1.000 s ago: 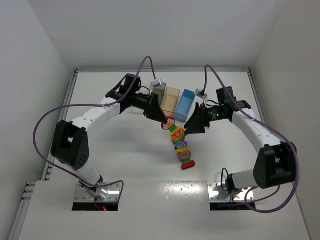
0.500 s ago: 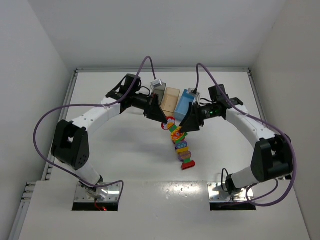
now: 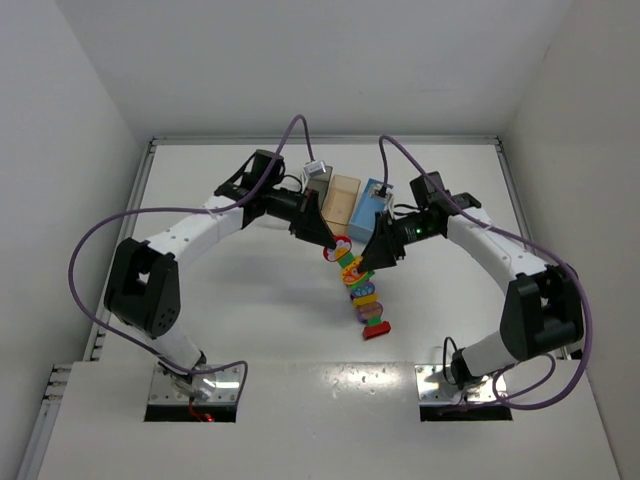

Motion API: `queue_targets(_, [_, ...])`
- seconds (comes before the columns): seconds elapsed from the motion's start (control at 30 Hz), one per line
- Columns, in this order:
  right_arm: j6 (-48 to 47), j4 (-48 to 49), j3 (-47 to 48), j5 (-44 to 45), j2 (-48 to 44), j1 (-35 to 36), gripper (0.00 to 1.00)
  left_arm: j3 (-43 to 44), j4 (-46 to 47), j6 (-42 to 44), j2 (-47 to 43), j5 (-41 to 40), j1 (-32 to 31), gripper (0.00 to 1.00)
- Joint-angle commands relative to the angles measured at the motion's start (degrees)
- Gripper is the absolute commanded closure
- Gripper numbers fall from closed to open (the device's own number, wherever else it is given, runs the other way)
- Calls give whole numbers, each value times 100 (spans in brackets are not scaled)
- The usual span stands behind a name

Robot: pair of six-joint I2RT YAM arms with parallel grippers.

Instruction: Sort the legos into containers by color

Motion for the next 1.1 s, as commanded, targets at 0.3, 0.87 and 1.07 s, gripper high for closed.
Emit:
queue_targets(0.3, [-1751,-1256,96,523,-296,76,100,584,205,226,235,-695,354,100])
queue_targets(0.87, [-522,482,7,1374,143,-275,100,-118,12,464,-475,-1380,819,100])
queue_targets(1.07, [1017,3181,-836,3016,-314,-277,100,-583,-400,894,-1142,-1907,1022,100])
